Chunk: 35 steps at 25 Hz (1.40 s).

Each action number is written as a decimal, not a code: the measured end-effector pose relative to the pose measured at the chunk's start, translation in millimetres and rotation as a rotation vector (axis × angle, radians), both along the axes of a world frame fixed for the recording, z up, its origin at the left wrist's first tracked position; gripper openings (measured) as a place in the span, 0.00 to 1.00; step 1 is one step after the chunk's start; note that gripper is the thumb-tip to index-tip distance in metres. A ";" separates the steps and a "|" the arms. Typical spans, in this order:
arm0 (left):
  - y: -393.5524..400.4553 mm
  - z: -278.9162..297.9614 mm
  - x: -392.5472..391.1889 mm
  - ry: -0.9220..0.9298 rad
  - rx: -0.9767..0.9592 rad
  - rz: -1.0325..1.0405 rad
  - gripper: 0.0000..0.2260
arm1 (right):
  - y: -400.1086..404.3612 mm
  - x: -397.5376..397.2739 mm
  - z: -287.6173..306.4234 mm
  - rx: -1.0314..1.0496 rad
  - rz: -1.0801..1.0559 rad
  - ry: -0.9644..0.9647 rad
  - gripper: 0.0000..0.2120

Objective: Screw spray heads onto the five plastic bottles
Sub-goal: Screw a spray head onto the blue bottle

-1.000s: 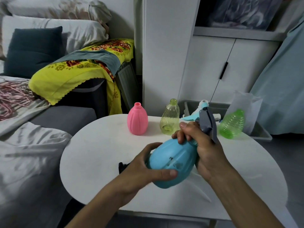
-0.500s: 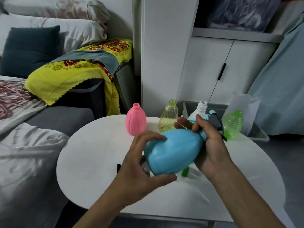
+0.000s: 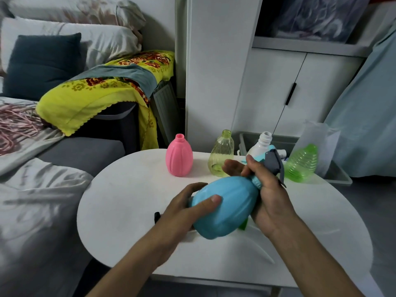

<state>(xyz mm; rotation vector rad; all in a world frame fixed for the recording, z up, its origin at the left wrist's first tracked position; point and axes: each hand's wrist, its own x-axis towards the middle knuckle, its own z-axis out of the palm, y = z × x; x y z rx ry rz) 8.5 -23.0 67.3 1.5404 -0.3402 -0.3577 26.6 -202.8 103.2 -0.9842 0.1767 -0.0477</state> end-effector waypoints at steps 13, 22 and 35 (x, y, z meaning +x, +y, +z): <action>-12.7 -12.8 -6.7 -0.529 0.470 0.257 0.39 | 12.5 -0.5 -7.1 -0.180 -0.077 0.037 0.19; 21.4 -7.8 27.7 -0.448 0.426 0.428 0.38 | 50.2 -2.0 -10.6 -0.712 0.219 -0.023 0.33; 148.5 -53.7 209.9 -0.186 0.233 0.693 0.37 | 10.0 -8.4 -24.9 -1.322 0.234 -0.076 0.05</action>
